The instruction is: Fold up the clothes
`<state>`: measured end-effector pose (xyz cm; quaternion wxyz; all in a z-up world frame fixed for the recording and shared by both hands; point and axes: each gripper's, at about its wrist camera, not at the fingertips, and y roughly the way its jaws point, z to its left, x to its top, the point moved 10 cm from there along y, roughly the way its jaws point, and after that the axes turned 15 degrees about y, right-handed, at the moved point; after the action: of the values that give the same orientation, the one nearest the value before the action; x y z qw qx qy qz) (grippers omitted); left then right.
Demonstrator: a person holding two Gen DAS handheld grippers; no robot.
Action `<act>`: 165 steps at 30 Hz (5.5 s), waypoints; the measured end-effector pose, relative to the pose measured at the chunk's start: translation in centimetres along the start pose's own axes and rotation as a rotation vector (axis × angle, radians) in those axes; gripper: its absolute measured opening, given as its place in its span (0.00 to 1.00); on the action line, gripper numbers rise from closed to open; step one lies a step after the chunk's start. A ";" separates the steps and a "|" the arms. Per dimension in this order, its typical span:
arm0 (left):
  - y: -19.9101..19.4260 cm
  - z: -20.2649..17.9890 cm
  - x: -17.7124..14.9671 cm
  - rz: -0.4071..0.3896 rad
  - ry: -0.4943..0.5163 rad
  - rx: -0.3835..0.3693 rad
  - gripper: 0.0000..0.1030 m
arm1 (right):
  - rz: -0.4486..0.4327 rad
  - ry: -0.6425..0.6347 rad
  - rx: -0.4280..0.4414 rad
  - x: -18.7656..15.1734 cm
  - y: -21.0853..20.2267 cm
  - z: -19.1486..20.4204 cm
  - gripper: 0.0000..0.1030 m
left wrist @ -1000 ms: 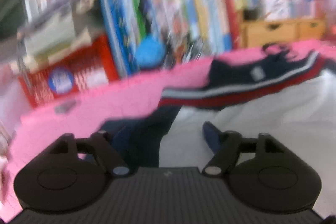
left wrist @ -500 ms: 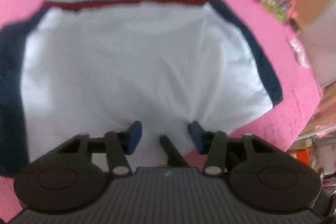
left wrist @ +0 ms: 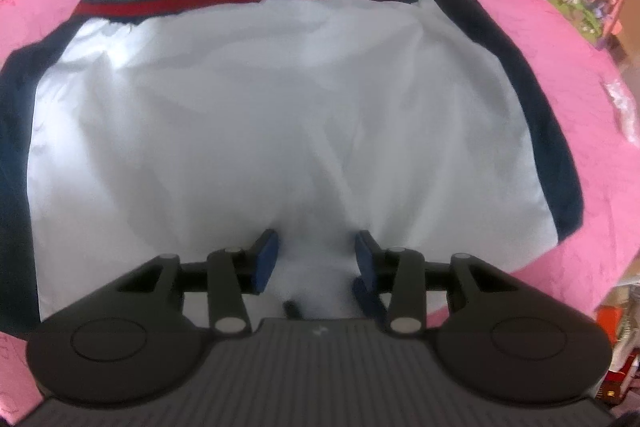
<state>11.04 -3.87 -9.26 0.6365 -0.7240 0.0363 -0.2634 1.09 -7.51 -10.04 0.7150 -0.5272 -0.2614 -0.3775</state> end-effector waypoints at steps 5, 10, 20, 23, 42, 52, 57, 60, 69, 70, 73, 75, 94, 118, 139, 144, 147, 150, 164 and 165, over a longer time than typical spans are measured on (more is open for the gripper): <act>0.4 0.2 1.0 -0.004 -0.009 0.042 0.41 | 0.007 0.005 0.013 0.0 0.0 -0.1 0.34; 1.2 1.5 3.1 -0.046 -0.046 0.082 0.40 | 0.009 0.008 0.024 -0.1 0.0 -0.2 0.34; 4.0 5.8 9.7 -0.121 -0.094 0.200 0.43 | 0.004 -0.017 0.018 -0.7 0.0 0.1 0.34; 4.3 6.8 11.6 -0.140 -0.089 0.211 0.48 | 0.003 -0.025 0.015 -0.7 0.1 0.0 0.34; -3.3 1.9 4.3 -0.150 0.044 0.056 0.36 | -0.008 -0.028 0.004 -1.1 -0.6 0.4 0.35; -1.2 -0.7 -2.4 0.014 0.079 0.005 0.36 | -0.016 -0.031 -0.006 -1.3 -0.8 0.3 0.35; -0.3 -0.8 -2.3 0.020 0.102 0.037 0.41 | -0.019 -0.039 -0.008 -1.4 -0.7 0.3 0.35; 0.0 -0.6 -1.2 0.005 0.101 0.057 0.41 | -0.011 -0.042 -0.007 -1.3 -0.7 0.3 0.36; 1.6 3.2 4.7 -0.070 0.011 0.063 0.34 | -0.011 -0.073 -0.009 -1.6 -0.7 0.6 0.36; 2.0 3.9 5.9 -0.082 0.000 0.078 0.34 | -0.016 -0.080 -0.011 -1.8 -0.7 0.7 0.36; 3.4 6.0 9.6 -0.122 -0.042 0.119 0.35 | -0.013 -0.085 -0.004 -1.8 -0.7 0.7 0.36; 4.0 6.9 11.5 -0.143 -0.062 0.147 0.39 | -0.014 -0.089 -0.003 -1.9 -0.7 0.6 0.36; -3.4 1.6 3.8 -0.192 0.124 0.061 0.37 | -0.011 -0.093 -0.004 -1.7 -0.8 0.6 0.36; 1.1 1.1 1.5 -0.144 0.107 0.064 0.41 | -0.018 -0.096 -0.011 -1.9 -1.1 1.1 0.36; 4.3 7.6 12.4 -0.243 -0.016 0.206 0.48 | -0.023 -0.107 0.000 -2.0 -1.2 1.0 0.36; 4.4 8.0 13.1 -0.247 -0.025 0.201 0.48 | -0.022 -0.110 -0.001 -2.0 -1.1 1.0 0.36; 4.5 8.1 13.4 -0.251 -0.028 0.194 0.47 | -0.020 -0.110 -0.003 -1.9 -1.1 1.0 0.36; 4.7 8.2 13.6 -0.256 -0.031 0.198 0.48 | -0.019 -0.110 -0.003 -1.9 -1.1 0.9 0.36; 0.1 5.8 9.4 -0.258 0.044 0.145 0.43 | -0.023 -0.110 0.008 -2.0 -1.2 0.9 0.38; -0.4 5.3 8.6 -0.266 0.058 0.135 0.43 | -0.028 -0.108 0.012 -2.0 -1.2 0.9 0.38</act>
<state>20.62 -2.33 -6.24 0.6420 -0.6699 -0.0595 -0.3681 -1.02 -6.33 -10.63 0.6976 -0.5387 -0.3094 -0.3569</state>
